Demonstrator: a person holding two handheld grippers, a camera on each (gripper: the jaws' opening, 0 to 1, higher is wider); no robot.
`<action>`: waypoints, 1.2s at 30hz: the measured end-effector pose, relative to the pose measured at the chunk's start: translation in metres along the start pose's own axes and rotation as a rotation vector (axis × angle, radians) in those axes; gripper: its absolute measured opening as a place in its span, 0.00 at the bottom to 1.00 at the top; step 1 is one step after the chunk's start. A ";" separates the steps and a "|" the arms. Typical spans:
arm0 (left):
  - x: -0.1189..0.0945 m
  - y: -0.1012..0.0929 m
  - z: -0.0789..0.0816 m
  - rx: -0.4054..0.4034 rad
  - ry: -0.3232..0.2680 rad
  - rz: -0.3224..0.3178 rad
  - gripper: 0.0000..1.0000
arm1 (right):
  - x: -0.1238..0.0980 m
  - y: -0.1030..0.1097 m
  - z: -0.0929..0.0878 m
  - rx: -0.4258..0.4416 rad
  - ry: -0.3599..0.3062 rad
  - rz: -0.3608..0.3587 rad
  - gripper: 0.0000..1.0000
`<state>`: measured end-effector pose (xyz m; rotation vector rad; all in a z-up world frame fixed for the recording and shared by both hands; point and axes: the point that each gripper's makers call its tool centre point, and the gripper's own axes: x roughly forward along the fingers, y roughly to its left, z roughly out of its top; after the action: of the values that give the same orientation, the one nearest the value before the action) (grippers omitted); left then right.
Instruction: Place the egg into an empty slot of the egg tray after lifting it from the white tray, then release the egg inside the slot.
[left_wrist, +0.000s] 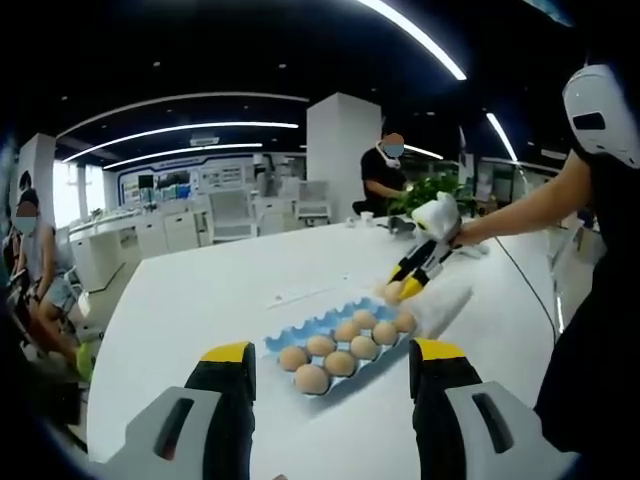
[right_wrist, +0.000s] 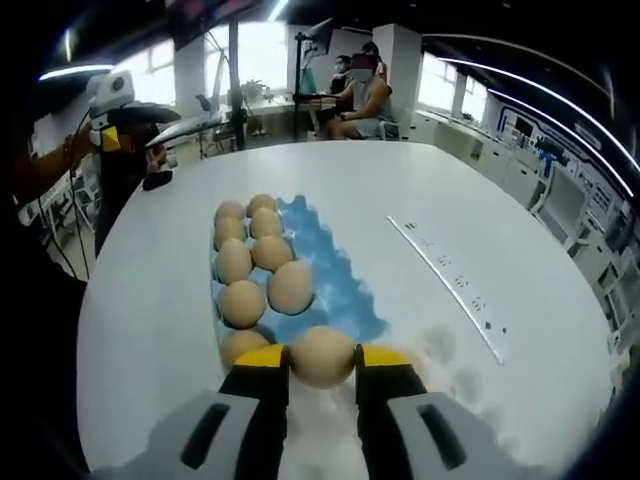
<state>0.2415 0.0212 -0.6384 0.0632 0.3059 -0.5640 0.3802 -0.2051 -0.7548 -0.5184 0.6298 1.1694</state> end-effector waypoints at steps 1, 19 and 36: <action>0.000 0.000 0.000 0.001 0.000 0.000 0.62 | 0.001 0.001 0.000 0.002 0.004 0.004 0.25; -0.003 0.002 -0.002 -0.006 -0.001 0.008 0.62 | 0.021 0.007 0.001 -0.010 0.023 0.035 0.26; -0.001 0.003 -0.001 -0.004 -0.001 0.005 0.62 | 0.036 0.011 -0.004 -0.013 0.060 0.063 0.26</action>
<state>0.2418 0.0242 -0.6386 0.0594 0.3061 -0.5581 0.3786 -0.1803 -0.7835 -0.5499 0.6948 1.2219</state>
